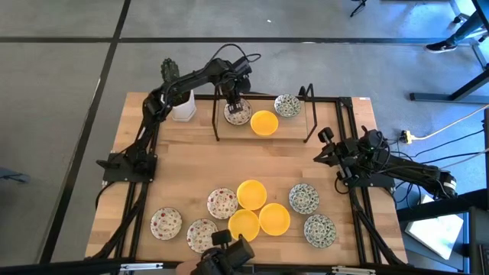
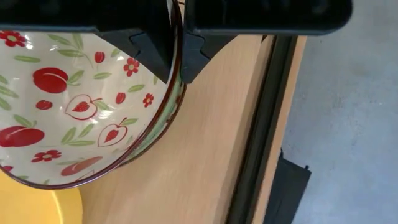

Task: Pick & Place Mini bowls
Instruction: Stack the red green bowl on top of the red green bowl on the shelf, then stack the yellow bowl on top of the yellow bowl on the shelf

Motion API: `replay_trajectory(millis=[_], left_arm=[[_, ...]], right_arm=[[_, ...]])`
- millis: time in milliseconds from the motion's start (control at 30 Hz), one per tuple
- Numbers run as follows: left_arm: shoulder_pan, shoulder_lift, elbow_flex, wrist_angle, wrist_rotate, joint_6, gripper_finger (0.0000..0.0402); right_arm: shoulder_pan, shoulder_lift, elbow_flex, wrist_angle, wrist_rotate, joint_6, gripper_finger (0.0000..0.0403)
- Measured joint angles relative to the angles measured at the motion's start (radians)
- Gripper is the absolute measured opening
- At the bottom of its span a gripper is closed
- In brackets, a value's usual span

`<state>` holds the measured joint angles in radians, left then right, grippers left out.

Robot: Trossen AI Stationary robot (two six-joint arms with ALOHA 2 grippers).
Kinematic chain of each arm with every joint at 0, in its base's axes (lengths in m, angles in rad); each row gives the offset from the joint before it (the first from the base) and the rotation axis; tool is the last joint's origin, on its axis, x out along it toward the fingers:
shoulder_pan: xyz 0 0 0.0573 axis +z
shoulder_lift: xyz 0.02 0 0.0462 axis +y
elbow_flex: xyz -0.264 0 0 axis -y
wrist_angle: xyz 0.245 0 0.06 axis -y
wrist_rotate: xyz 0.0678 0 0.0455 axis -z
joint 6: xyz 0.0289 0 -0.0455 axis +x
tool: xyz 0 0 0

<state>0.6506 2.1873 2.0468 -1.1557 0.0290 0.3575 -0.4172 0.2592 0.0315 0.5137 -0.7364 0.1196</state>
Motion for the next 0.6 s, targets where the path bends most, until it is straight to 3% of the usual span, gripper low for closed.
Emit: replay_trajectory(millis=[367, 600], left_arm=[[-0.016, 0.005, 0.017, 0.031, -0.016, 0.057, 0.0104], [-0.041, 0.005, 0.142, -0.032, -0.018, 0.076, 0.0190]], right_arm=[[0.000, 0.000, 0.000, -0.002, -0.027, 0.031, 0.0018], [0.000, 0.000, 0.000, -0.001, -0.027, 0.031, 0.0018]])
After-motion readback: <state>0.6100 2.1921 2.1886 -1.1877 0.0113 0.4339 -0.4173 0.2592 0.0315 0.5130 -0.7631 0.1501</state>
